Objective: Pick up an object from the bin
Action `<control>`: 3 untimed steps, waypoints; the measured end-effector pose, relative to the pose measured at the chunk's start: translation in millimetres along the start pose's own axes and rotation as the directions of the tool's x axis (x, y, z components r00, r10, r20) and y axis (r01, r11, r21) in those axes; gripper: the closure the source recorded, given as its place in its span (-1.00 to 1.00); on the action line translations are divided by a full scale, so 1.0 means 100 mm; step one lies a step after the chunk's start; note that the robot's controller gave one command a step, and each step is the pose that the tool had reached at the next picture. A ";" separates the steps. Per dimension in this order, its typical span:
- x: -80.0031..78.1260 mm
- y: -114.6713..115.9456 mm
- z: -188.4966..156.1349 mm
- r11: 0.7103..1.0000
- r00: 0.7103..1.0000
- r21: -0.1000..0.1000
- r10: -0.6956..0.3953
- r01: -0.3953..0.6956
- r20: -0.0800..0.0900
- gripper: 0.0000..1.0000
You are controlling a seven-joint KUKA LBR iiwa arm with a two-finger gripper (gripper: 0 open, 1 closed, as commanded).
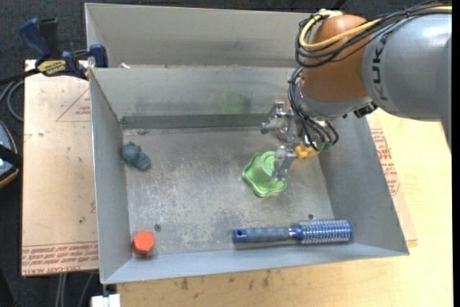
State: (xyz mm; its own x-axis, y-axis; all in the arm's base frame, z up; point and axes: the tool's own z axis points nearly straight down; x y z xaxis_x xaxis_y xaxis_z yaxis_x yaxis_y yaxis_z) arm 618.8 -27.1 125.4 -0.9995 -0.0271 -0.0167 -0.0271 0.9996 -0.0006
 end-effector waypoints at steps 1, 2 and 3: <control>-0.01 -0.02 0.00 0.997 0.997 0.002 -0.075 0.075 0.004 -1.00; 0.04 -0.03 0.02 0.988 0.988 -0.001 -0.155 0.155 -0.017 -1.00; 0.04 -0.07 0.02 0.975 0.975 0.004 -0.221 0.221 -0.013 -1.00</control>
Offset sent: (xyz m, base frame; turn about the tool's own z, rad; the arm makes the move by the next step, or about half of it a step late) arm 0.0174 -0.0212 -0.0541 -0.3936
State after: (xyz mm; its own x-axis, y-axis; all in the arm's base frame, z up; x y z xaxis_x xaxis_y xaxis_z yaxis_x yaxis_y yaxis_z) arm 614.7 -33.8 123.1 -0.9690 -0.2471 -0.0034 -0.2471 0.9690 -0.0086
